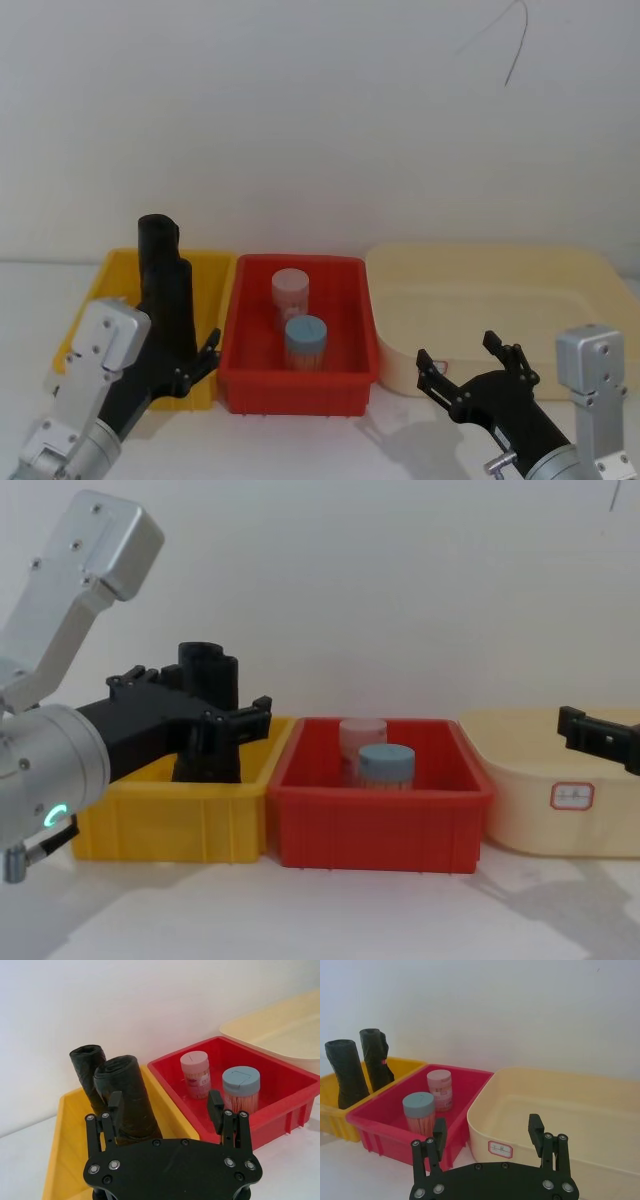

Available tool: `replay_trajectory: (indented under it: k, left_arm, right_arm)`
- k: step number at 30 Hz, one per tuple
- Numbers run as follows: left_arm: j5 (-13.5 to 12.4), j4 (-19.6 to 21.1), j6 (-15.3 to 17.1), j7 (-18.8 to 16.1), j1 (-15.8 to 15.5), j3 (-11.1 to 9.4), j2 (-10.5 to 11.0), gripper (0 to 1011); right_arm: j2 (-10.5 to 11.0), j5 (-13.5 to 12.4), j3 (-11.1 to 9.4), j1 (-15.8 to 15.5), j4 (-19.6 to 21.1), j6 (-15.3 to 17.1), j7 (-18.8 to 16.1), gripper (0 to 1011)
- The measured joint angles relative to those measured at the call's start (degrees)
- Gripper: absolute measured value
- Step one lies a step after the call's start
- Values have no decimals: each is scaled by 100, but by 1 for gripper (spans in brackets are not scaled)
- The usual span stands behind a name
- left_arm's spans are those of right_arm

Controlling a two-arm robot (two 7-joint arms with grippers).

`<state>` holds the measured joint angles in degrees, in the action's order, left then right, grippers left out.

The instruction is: Pick up the garbage bag with the one hand and transfer it to the other hand.

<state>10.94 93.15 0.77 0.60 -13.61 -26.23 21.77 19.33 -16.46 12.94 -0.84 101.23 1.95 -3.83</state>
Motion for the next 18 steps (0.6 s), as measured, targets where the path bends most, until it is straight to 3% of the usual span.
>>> replay_trajectory:
  k: [9,18]
  left_arm:
    - [-133,-13,-15,-83,17,-36,-50,1001]
    - [-134,-82,-41,-203,76,84,-156,1001]
  right_arm:
    - [0,0,0,0,0,0,0,1000]
    - [0,0,0,0,0,0,0,999]
